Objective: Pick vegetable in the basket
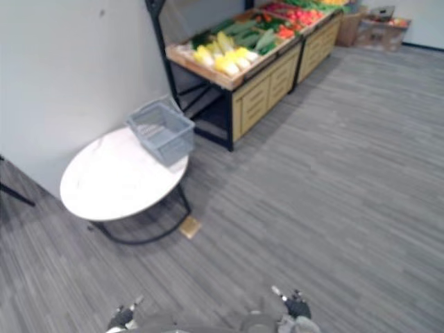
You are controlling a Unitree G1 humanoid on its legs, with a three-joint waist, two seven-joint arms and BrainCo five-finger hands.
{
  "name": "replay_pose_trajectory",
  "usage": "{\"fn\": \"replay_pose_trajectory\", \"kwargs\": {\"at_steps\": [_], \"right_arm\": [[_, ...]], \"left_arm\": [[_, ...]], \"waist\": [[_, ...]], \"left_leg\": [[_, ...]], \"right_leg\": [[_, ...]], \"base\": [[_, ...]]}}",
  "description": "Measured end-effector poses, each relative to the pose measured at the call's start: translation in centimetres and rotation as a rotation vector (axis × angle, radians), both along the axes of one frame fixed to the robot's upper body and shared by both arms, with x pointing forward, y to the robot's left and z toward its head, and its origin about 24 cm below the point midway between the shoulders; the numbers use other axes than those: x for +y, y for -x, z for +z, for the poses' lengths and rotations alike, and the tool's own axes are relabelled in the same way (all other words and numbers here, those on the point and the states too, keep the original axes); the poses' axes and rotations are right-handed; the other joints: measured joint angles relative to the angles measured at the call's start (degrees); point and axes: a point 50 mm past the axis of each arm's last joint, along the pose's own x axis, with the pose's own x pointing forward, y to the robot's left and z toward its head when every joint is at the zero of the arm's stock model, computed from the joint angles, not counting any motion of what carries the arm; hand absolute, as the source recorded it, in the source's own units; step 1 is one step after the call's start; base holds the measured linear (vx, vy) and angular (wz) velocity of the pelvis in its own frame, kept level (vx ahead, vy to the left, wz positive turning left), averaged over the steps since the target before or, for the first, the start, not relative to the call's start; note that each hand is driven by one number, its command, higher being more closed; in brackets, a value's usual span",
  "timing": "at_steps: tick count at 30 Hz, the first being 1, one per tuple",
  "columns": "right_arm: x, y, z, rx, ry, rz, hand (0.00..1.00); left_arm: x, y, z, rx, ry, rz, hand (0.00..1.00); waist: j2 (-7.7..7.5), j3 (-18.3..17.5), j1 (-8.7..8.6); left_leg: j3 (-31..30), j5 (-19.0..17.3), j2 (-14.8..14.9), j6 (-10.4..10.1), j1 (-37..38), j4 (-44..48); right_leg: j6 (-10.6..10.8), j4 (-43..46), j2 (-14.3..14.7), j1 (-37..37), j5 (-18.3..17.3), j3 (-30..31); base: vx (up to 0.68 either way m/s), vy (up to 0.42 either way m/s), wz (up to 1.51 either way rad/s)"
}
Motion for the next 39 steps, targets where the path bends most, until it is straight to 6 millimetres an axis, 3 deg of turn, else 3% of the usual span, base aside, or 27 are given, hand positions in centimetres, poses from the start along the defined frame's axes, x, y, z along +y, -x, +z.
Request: {"fn": "replay_pose_trajectory", "kwargs": {"at_steps": [4,6,7,8,10,12,14,15,16,17,18,19,20,23,25,26,28,29,30,32,35,39], "right_arm": [[-0.1,-0.4,0.1,-0.006,0.006,-0.003,0.0],[0.1,-1.0,0.3,-0.022,0.006,0.008,0.0],[0.1,-1.1,0.3,-0.023,0.006,0.014,0.0],[0.4,-1.3,0.3,-0.024,0.004,0.032,0.0],[1.5,-1.9,0.2,-0.035,-0.021,0.058,0.0],[2.0,-1.8,0.1,-0.035,-0.036,0.06,0.0],[2.0,-1.2,-0.1,-0.022,-0.046,0.05,0.0],[2.1,-0.2,-0.3,-0.004,-0.055,0.039,0.0],[2.2,0.1,-0.4,0.004,-0.059,0.038,0.0],[2.2,0.6,-0.6,0.018,-0.061,0.039,0.0],[1.6,1.5,-0.5,0.026,-0.043,0.036,0.0],[1.3,1.6,-0.5,0.027,-0.034,0.041,0.0],[0.8,1.5,-0.4,0.024,-0.022,0.04,0.0],[0.9,2.3,-0.6,0.042,-0.027,0.019,0.0],[0.9,2.9,-0.7,0.052,-0.029,0.006,0.0],[0.9,3.0,-0.7,0.054,-0.03,0.005,0.0],[1.3,3.6,-0.8,0.068,-0.038,0.002,0.0],[2.1,4.1,-1.1,0.083,-0.058,0.004,0.0],[1.7,4.2,-1.0,0.089,-0.05,0.006,0.0],[0.7,4.7,-0.9,0.112,-0.021,0.016,0.0],[0.2,5.3,-1.0,0.137,-0.008,0.031,0.0],[0.3,5.2,-1.0,0.139,-0.01,0.018,0.0]], "left_arm": [[0.1,-0.5,0.2,-0.019,-0.018,-0.027,0.0],[0.0,-0.5,0.2,-0.019,-0.017,-0.034,0.0],[0.0,-0.6,0.2,-0.022,-0.018,-0.034,0.0],[0.4,-0.8,0.3,-0.033,-0.027,-0.037,0.0],[0.9,-1.3,0.5,-0.043,-0.044,-0.047,0.0],[1.7,-1.2,0.6,-0.039,-0.059,-0.038,0.0],[1.9,-0.8,0.4,-0.013,-0.059,-0.038,0.0],[2.2,0.0,0.3,0.023,-0.063,-0.051,0.0],[2.7,0.2,0.3,0.037,-0.077,-0.069,0.0],[3.0,0.3,0.3,0.051,-0.085,-0.09,0.0],[3.1,1.2,0.1,0.087,-0.085,-0.115,0.0],[3.0,1.4,0.1,0.091,-0.084,-0.119,0.0],[3.0,1.4,0.0,0.096,-0.08,-0.121,0.0],[2.6,1.3,0.0,0.095,-0.072,-0.111,0.0],[2.0,0.5,0.1,0.055,-0.061,-0.053,0.0],[1.9,0.4,0.1,0.045,-0.057,-0.034,0.0],[1.6,0.3,0.2,0.026,-0.047,0.031,0.0],[2.2,0.8,0.3,0.02,-0.06,0.073,0.0],[2.0,0.9,0.2,0.024,-0.051,0.095,0.0],[0.7,1.5,-0.1,0.03,-0.011,0.153,0.0],[0.0,1.8,-0.2,0.035,0.01,0.193,0.0],[0.1,2.0,-0.2,0.046,0.0,0.202,0.0]], "waist": [[-0.29,0.19,0.22],[-0.21,0.21,1.05],[-0.16,0.25,1.74],[-0.94,0.14,2.86],[-2.84,0.04,2.47],[-3.44,0.34,2.17],[-3.8,0.41,1.75],[-4.81,0.98,1.55],[-5.22,1.75,1.39],[-5.9,1.92,1.22],[-6.1,1.8,0.6],[-5.99,1.77,0.22],[-5.6,1.9,-0.13],[-5.08,2.18,-0.25],[-4.73,2.03,-0.28],[-4.83,1.98,-0.08],[-5.6,1.36,0.26],[-7.59,0.1,0.85],[-6.37,0.1,1.35],[-3.29,-1.43,1.49],[-2.63,-1.82,1.69],[-2.79,-1.82,1.29]], "left_leg": [[7.2,0.42,-5.41,0.39,-3.37,-26.76],[6.98,7.94,-8.53,0.43,-2.38,-47.81],[6.81,9.45,-8.47,0.73,-2.57,-50.45],[7.31,14.26,-8.8,3.2,-2.71,-49.18],[8.79,12.06,-10.59,7.62,-2.66,-46.39],[9.03,9.16,-11.14,10.19,-2.37,-42.18],[9.34,6.42,-11.96,10.76,0.55,-40.53],[7.8,2.81,-14.06,10.09,7.81,-44.69],[6.94,2.5,-15.21,9.75,10.54,-45.87],[6.26,1.94,-16.11,9.62,12.73,-46.4],[4.31,0.57,-17.03,9.51,17.17,-47.72],[3.58,0.3,-17.13,9.46,18.48,-48.29],[1.44,0.18,-17.38,9.33,21.43,-50.0],[-2.95,0.15,-16.94,8.84,25.69,-51.55],[-7.61,-1.36,-15.51,6.24,26.51,-51.51],[-8.43,-1.68,-15.09,5.74,26.47,-51.48],[-11.09,-4.2,-13.19,2.82,25.79,-49.9],[-12.16,-6.55,-12.5,0.81,25.11,-48.13],[-12.53,-7.54,-10.91,-0.13,25.06,-47.14],[-11.61,-5.4,-5.73,-2.0,24.15,-45.99],[-11.98,-0.31,-3.36,-3.58,23.56,-46.91],[-11.09,5.88,-2.45,-3.06,19.56,-45.23]], "right_leg": [[2.27,-7.06,0.15,7.27,-0.8,-0.64],[3.49,-10.87,0.75,11.35,-1.59,0.56],[3.67,-11.81,0.97,12.3,-1.75,1.3],[3.67,-13.12,0.4,13.9,-2.11,2.97],[1.9,-12.47,-1.74,13.82,-0.25,6.53],[3.44,-9.18,-2.93,14.0,3.42,10.35],[6.64,1.09,-3.22,12.1,7.8,12.2],[11.98,23.34,-4.96,4.34,16.17,14.22],[13.4,31.83,-5.77,1.43,19.31,15.13],[13.65,39.06,-6.86,-1.16,19.39,14.84],[10.07,50.37,-8.25,-6.71,17.14,12.77],[9.14,52.1,-8.35,-8.49,16.55,11.96],[8.2,53.41,-8.87,-13.1,13.81,9.74],[6.4,44.02,-9.15,-17.74,7.45,7.5],[5.24,22.19,-7.91,-16.71,6.47,10.14],[5.52,16.38,-7.29,-16.0,6.68,12.32],[5.72,1.54,-6.31,-13.75,9.43,19.37],[8.91,-1.65,-6.96,-12.89,13.16,20.97],[10.25,-0.18,-5.9,-12.72,12.16,19.4],[7.46,0.61,-2.93,-10.81,9.39,13.21],[5.28,0.09,-1.78,-8.34,7.94,8.67],[4.04,-2.93,-2.51,-4.97,7.08,1.61]], "base": [[0.44,0.036,-0.01],[0.52,0.169,-0.3],[0.54,0.208,-0.56],[0.54,0.2,-0.48],[0.54,0.193,-0.17],[0.55,0.237,0.24],[0.63,0.295,0.39],[0.49,0.239,0.42],[0.48,0.207,0.5],[0.45,0.093,0.64],[0.44,0.064,0.64],[0.52,0.05,0.9],[0.36,0.002,0.67],[0.42,-0.077,0.92],[0.38,-0.24,1.27],[0.41,-0.362,1.17],[0.33,-0.38,1.01],[0.31,-0.471,0.69],[0.34,-0.558,0.7],[0.27,-0.431,0.83],[0.17,-0.344,0.76],[0.05,-0.244,0.79]]}}
